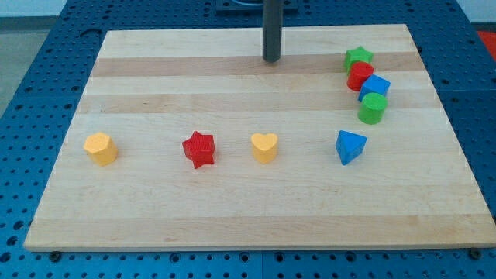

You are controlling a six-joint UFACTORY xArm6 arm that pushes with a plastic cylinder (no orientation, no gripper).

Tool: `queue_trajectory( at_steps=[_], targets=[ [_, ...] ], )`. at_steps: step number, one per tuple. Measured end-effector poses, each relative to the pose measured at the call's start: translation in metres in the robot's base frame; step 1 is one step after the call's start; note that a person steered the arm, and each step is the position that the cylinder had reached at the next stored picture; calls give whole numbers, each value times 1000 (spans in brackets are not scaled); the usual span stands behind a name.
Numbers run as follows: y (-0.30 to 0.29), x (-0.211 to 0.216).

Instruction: Slide yellow heart to the blue triangle

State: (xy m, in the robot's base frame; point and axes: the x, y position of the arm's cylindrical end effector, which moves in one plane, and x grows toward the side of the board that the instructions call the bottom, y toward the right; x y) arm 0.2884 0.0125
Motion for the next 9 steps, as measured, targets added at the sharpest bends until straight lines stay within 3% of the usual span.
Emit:
queue_trajectory(
  at_steps=[1, 3, 6, 9],
  targets=[
    [-39, 37],
    [-55, 142],
    [-38, 208],
    [45, 215]
  ],
)
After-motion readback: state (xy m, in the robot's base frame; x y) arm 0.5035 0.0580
